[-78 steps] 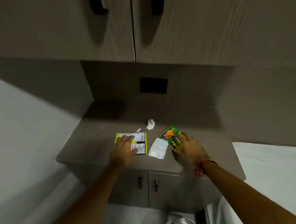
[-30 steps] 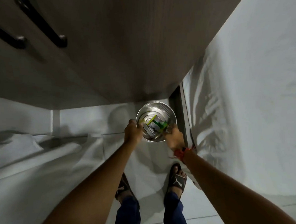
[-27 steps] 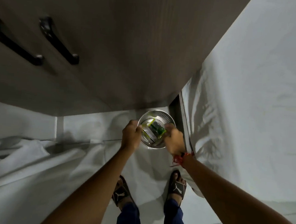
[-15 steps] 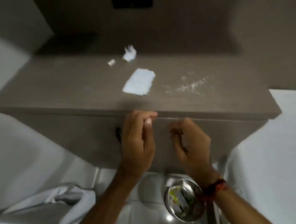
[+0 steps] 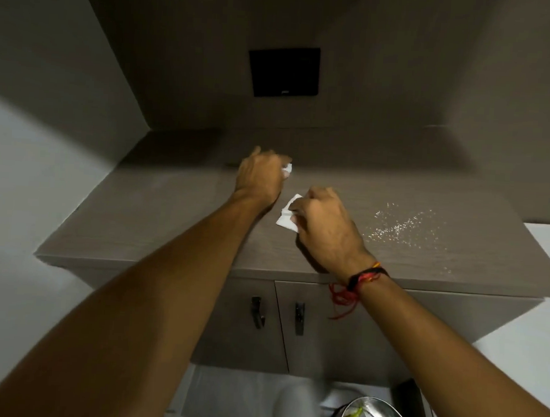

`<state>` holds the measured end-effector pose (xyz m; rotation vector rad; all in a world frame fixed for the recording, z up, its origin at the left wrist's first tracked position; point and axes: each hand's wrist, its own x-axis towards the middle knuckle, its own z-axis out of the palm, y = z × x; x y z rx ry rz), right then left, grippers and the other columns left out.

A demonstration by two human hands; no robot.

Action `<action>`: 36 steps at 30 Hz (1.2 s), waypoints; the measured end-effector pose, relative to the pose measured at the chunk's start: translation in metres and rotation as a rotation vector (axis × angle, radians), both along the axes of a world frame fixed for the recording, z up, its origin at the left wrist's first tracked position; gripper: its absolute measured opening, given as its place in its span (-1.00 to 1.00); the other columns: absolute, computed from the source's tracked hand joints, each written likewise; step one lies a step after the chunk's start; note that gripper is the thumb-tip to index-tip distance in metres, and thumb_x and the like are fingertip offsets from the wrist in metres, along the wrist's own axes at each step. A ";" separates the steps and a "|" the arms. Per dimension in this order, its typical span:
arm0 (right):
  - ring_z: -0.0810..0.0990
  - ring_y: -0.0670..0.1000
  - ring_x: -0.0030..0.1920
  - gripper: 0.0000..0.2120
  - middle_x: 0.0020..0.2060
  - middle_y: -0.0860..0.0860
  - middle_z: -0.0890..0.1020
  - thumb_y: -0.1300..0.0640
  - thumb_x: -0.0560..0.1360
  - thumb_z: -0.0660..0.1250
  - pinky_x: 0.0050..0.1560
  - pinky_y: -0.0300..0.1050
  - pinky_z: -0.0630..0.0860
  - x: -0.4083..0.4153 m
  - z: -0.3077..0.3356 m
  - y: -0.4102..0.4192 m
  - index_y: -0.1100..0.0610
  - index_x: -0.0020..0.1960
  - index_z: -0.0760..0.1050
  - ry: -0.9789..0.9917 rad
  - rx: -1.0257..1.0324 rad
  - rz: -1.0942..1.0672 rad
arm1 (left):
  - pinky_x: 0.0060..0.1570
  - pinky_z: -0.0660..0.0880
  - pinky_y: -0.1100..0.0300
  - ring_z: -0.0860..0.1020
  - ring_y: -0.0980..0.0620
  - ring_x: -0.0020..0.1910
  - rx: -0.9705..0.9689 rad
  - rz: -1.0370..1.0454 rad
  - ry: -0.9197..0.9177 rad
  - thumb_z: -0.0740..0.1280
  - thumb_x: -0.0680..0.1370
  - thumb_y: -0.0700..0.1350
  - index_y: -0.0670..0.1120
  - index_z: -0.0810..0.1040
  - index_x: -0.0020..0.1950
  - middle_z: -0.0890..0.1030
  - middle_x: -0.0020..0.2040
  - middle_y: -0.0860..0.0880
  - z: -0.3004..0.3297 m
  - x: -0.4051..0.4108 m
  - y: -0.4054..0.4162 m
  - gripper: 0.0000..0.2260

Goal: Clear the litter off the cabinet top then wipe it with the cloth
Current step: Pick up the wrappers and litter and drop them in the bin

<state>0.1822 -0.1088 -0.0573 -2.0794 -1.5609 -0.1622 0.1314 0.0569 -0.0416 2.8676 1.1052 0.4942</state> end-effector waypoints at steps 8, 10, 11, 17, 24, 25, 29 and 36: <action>0.59 -0.01 -0.01 -0.88 -0.07 0.01 0.67 0.23 0.53 0.35 -0.01 -0.21 0.53 0.013 0.003 -0.006 0.14 -0.01 0.66 0.210 0.186 -0.053 | 0.15 0.57 -0.08 0.55 -0.05 0.17 -0.152 0.116 -0.476 0.35 0.62 -0.07 -0.06 0.67 0.14 0.69 0.09 -0.05 -0.009 -0.009 -0.027 -0.83; 0.59 -0.14 -0.14 -0.88 -0.11 -0.09 0.66 0.19 0.53 0.38 -0.13 -0.43 0.46 0.014 0.009 -0.021 0.08 0.00 0.68 0.358 0.319 -0.122 | 0.08 0.58 0.03 0.56 -0.02 0.10 -0.147 0.083 -0.663 0.36 0.61 -0.07 -0.08 0.67 0.14 0.69 0.05 -0.01 -0.005 -0.021 -0.051 -0.83; 0.59 -0.19 -0.17 -0.88 -0.13 -0.13 0.65 0.17 0.53 0.39 -0.16 -0.46 0.47 0.014 0.012 -0.031 0.05 0.01 0.68 0.446 0.383 -0.157 | 0.02 0.59 0.11 0.58 0.01 0.06 -0.179 0.077 -0.775 0.37 0.61 -0.08 -0.09 0.67 0.13 0.68 0.02 0.01 -0.002 -0.027 -0.068 -0.84; 0.68 -0.06 -0.20 -0.85 -0.13 0.02 0.74 0.31 0.53 0.41 -0.16 -0.20 0.62 -0.009 0.004 -0.118 0.23 0.08 0.66 1.037 0.690 -0.147 | -0.16 0.59 0.37 0.66 0.21 -0.16 -0.526 0.058 -1.152 0.42 0.59 -0.17 -0.12 0.68 0.12 0.70 -0.10 0.11 -0.010 -0.056 -0.190 -0.87; 0.57 -0.08 -0.31 -0.88 -0.28 -0.02 0.69 0.33 0.50 0.44 -0.29 -0.30 0.52 -0.051 -0.107 -0.251 0.17 -0.01 0.68 1.165 0.726 -0.416 | -0.30 0.53 0.32 0.55 0.13 -0.37 -1.063 0.058 -1.160 0.46 0.54 -0.24 -0.05 0.72 0.02 0.71 -0.24 0.01 -0.127 -0.073 -0.334 -0.88; 0.55 -0.11 -0.35 -0.89 -0.34 -0.05 0.66 0.33 0.50 0.44 -0.32 -0.31 0.49 -0.053 -0.133 -0.264 0.18 -0.02 0.68 1.178 0.695 -0.509 | -0.30 0.54 0.31 0.56 0.14 -0.38 -1.111 0.108 -1.112 0.46 0.54 -0.24 -0.05 0.72 0.00 0.71 -0.27 0.02 -0.153 -0.076 -0.349 -0.88; 0.59 -0.11 -0.36 -0.91 -0.35 0.11 0.69 0.40 0.51 0.38 -0.30 -0.28 0.52 -0.051 -0.253 -0.303 0.30 -0.05 0.65 1.209 0.378 -0.799 | -0.22 0.61 0.08 0.62 0.00 -0.30 -1.226 0.265 -0.771 0.46 0.54 -0.25 -0.14 0.71 -0.02 0.71 -0.25 -0.09 -0.274 -0.081 -0.387 -0.94; 0.62 0.08 -0.05 -0.83 0.06 0.23 0.67 0.28 0.56 0.31 -0.22 -0.28 0.59 -0.024 -0.413 -0.318 0.24 0.12 0.60 1.158 -0.256 -0.873 | -0.01 0.60 -0.03 0.58 -0.15 -0.11 -1.587 0.640 -0.420 0.39 0.56 -0.32 -0.28 0.64 0.22 0.63 -0.07 -0.22 -0.430 -0.061 -0.378 -0.77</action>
